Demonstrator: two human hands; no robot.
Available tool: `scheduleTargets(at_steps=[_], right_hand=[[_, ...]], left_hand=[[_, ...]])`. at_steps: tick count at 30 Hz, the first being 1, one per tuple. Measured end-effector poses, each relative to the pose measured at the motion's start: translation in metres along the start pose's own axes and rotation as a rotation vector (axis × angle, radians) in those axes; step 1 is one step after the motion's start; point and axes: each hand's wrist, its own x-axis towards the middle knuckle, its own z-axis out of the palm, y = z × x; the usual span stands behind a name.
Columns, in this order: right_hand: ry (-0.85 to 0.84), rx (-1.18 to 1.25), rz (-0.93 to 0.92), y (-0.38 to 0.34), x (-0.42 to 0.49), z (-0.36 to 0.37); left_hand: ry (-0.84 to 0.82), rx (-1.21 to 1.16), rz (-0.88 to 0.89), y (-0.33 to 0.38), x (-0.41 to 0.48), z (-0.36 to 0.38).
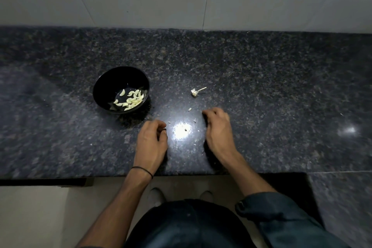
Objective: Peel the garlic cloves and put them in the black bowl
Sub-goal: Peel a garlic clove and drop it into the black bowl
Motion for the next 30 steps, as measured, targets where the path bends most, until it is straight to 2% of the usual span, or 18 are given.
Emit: scheduleTargets(at_steps=[5,10,15,19,22,25,30], right_hand=[[-0.099,-0.045,-0.262,-0.01,-0.025,0.015],[-0.151,-0.071,-0.383,-0.012,-0.049,0.015],[-0.134,-0.098,-0.438,-0.009,-0.045,0.015],[-0.183,-0.142,-0.503,-0.008,-0.036,0.014],[-0.249,0.023,-0.411,-0.022,-0.017,0.01],[-0.23,0.134,-0.341,-0.037,0.01,0.014],[-0.367,-0.085,-0.549,-0.048,0.031,0.03]], left_hand=[[0.017,0.015,-0.043,0.0,-0.006,-0.001],[0.049,0.0,-0.055,-0.004,-0.009,-0.001],[0.047,-0.011,-0.029,-0.006,-0.012,-0.002],[0.049,0.008,-0.011,-0.009,-0.013,-0.001],[0.067,0.007,0.005,-0.01,-0.013,0.0],[0.077,0.01,0.007,-0.009,-0.014,0.001],[0.081,0.011,-0.003,-0.009,-0.013,0.002]])
